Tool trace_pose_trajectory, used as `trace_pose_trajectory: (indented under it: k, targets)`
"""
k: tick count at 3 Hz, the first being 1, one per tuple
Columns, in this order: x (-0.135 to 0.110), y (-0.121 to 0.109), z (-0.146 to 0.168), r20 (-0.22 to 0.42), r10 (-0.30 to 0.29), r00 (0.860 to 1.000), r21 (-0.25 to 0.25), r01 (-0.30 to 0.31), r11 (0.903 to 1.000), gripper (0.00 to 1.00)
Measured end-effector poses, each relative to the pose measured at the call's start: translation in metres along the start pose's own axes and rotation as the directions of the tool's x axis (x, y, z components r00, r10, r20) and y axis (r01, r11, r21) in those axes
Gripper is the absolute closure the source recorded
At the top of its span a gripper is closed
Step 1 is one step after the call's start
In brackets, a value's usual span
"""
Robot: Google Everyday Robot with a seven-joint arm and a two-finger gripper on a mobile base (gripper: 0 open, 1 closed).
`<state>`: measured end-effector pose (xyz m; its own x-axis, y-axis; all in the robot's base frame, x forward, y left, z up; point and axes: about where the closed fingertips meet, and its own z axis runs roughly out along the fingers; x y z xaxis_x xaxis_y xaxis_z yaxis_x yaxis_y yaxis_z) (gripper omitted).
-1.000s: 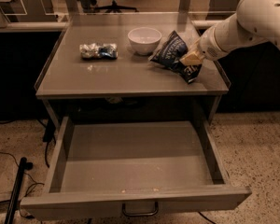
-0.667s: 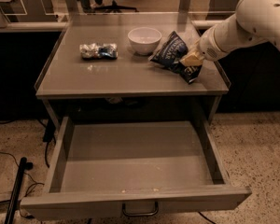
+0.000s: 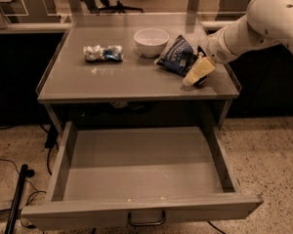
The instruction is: Pick blue chip bag from top drawer and place on counter
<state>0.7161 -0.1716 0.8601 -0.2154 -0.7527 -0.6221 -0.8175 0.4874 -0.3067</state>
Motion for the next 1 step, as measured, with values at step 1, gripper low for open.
trace_pose_trajectory:
  k: [1]
  targets:
    - [0.0,0.0,0.0,0.0,0.0,1.0,0.0,0.0,1.0,0.0]
